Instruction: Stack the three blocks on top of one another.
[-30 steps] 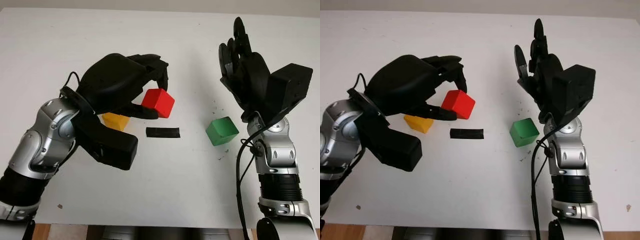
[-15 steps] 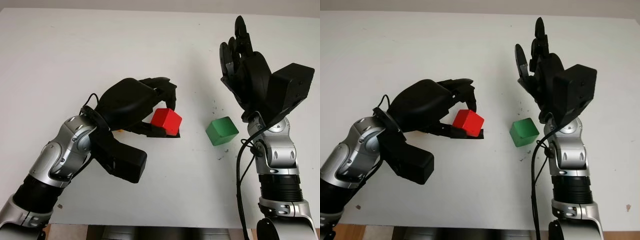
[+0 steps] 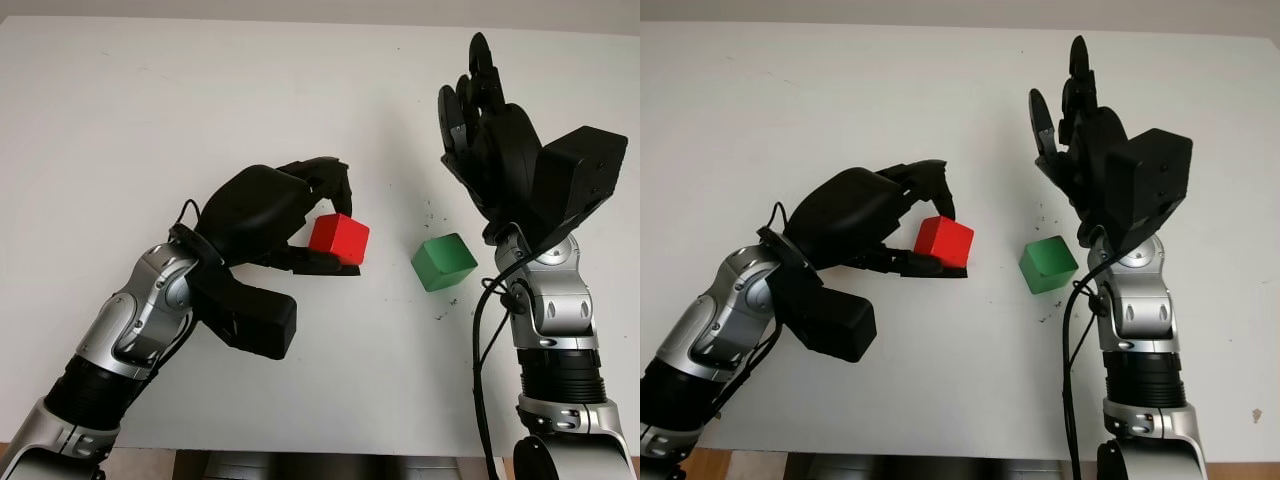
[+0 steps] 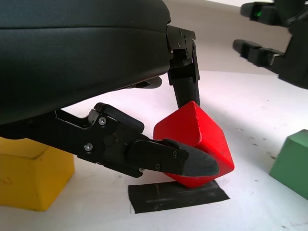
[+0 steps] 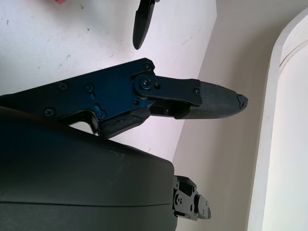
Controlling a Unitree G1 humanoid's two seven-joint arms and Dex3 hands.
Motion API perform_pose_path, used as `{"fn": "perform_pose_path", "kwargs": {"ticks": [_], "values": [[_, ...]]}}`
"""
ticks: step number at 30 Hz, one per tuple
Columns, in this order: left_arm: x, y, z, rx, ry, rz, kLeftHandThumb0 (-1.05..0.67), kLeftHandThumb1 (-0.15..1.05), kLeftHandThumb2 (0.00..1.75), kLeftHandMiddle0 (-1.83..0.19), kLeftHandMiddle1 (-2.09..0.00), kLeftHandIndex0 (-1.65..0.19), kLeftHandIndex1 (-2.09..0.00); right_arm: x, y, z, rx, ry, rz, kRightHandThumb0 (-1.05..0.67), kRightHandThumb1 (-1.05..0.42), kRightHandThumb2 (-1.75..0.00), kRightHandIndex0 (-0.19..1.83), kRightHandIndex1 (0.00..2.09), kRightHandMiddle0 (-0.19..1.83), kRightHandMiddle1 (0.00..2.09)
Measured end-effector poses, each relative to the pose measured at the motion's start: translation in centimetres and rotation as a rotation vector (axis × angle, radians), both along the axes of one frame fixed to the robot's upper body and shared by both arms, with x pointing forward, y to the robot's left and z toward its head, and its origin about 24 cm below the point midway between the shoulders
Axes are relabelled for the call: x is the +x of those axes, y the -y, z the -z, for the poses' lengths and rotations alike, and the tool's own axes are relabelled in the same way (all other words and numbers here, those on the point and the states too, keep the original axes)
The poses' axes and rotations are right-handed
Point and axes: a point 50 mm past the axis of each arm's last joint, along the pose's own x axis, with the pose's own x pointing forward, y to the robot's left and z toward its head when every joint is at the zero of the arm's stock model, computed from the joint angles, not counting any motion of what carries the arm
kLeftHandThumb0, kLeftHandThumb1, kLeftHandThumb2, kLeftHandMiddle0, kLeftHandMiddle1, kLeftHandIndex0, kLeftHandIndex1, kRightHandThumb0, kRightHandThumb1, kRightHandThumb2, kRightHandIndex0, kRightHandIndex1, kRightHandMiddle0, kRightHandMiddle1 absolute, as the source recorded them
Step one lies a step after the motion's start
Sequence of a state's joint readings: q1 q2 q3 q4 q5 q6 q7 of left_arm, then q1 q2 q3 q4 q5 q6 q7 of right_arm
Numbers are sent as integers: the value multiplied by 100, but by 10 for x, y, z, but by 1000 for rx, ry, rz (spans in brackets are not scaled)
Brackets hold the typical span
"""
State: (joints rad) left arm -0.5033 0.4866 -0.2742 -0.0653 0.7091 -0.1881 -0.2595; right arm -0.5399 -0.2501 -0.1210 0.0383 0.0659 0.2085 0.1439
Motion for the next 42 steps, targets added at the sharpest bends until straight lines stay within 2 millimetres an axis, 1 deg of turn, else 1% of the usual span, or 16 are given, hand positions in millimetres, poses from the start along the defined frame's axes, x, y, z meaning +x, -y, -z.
{"fn": "perform_pose_path", "kwargs": {"ticks": [1, 6, 9, 14, 17, 18, 21, 22, 25, 28, 31, 34, 42], "values": [[1, -1, 0, 3, 0, -10, -45, 105, 34, -25, -6, -12, -199, 0, 0, 0, 0, -1, 0, -77, -105, -53, -19, 0, -19, 0], [4, -6, 1, 43, 16, -82, -45, 105, 35, -23, -5, -19, -179, 0, 0, 0, -3, -2, -2, -76, -105, -53, -19, 0, -19, 0], [5, -7, 1, 46, 12, -98, -46, 105, 34, -24, -6, -22, -170, 0, 0, 0, -3, -2, -6, -77, -105, -52, -19, 0, -19, 0], [6, -8, 2, 61, -3, -114, -47, 105, 33, -24, -6, -26, -162, 0, 0, 0, -1, -2, -7, -76, -105, -52, -19, 0, -19, 0], [6, -8, 2, 58, -13, -126, -50, 105, 23, -23, -5, -29, -160, 0, 0, 0, 0, -4, -3, -76, -105, -51, -19, 0, -19, 0], [6, -8, 2, 55, -14, -129, -51, 105, 21, -21, -4, -26, -157, 0, 0, 0, 0, -4, -3, -76, -105, -51, -19, 0, -19, 0], [6, -8, 1, 54, -10, -132, -56, 105, 20, -17, -4, -16, -133, 0, 0, 0, 0, -4, -1, -76, -105, -51, -19, 0, -19, 0], [6, -8, 1, 57, -10, -134, -57, 105, 21, -13, -4, -12, -119, 0, 0, 0, 0, -4, -1, -76, -105, -51, -19, 0, -19, 0], [7, -8, 2, 64, -17, -138, -58, 105, 20, -8, -4, -10, -98, 0, 0, 0, 1, -4, -1, -75, -105, -51, -19, 0, -19, 0], [7, -8, 2, 65, -17, -138, -57, 105, 19, -7, -5, -9, -92, 0, 0, 0, 0, -4, 0, -75, -105, -51, -19, 0, -19, 0], [6, -8, 2, 66, -20, -137, -57, 105, 18, -5, -5, -10, -81, 0, 0, 0, 0, -4, -1, -74, -105, -51, -19, 0, -19, 0], [6, -8, 2, 66, -19, -137, -57, 105, 17, -5, -5, -12, -75, 0, 0, 0, -1, -4, -5, -74, -105, -52, -19, 0, -19, 0], [3, -5, -4, 64, -12, -122, -57, 105, 18, -4, -5, -14, -73, 0, 0, -1, -5, -2, -11, -75, -105, -52, -19, 0, -19, 0]]}}
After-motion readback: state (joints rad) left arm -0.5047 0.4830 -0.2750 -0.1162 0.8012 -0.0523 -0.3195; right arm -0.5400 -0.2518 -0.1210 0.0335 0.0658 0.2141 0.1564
